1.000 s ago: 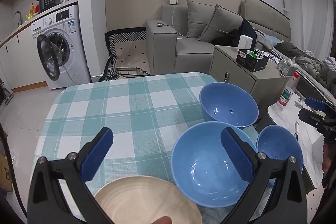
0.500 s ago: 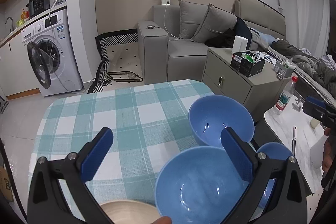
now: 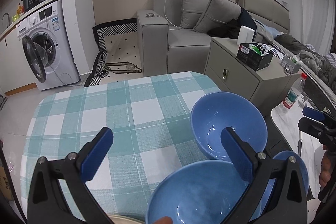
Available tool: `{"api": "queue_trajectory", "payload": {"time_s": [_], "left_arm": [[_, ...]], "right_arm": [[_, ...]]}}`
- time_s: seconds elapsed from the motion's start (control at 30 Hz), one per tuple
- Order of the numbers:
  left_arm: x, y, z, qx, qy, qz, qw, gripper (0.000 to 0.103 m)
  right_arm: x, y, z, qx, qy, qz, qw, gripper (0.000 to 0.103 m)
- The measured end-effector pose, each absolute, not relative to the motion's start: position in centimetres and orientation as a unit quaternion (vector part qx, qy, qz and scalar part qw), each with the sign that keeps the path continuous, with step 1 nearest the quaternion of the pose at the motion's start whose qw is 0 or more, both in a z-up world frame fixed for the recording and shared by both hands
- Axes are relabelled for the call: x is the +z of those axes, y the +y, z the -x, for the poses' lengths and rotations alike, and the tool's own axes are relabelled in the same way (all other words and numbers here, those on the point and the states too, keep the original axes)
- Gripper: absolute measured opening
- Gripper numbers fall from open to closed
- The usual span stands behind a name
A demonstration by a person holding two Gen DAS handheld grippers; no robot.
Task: Organize plates and bowls
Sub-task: 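Move both open grippers onto the rim of the nearest light-blue bowl, then close the left gripper on the bowl rim while the right gripper closes too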
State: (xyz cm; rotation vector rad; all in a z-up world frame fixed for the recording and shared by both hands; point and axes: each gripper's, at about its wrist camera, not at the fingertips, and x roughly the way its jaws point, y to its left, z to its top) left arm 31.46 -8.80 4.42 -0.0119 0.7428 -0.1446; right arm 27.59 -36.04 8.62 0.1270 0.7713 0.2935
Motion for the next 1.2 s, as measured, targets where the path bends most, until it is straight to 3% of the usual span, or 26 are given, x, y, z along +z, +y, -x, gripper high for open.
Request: {"api": "queue_trajectory", "payload": {"time_s": [0.37, 0.77, 1.2], "left_arm": [[4.2, -9.9, -33.8, -0.081, 0.368, 0.005, 0.926, 0.103], [0.5, -11.5, -36.3, -0.097, 0.412, 0.002, 0.906, 0.101], [-2.1, -12.1, -37.5, -0.125, 0.460, 0.014, 0.879, 0.062]], "right_arm": [[8.1, -35.8, -29.6, 0.138, 0.387, -0.059, 0.910, 0.102], [5.0, -34.7, -31.7, 0.138, 0.428, -0.050, 0.892, 0.101], [2.1, -33.4, -33.6, 0.143, 0.469, -0.034, 0.871, 0.071]]}}
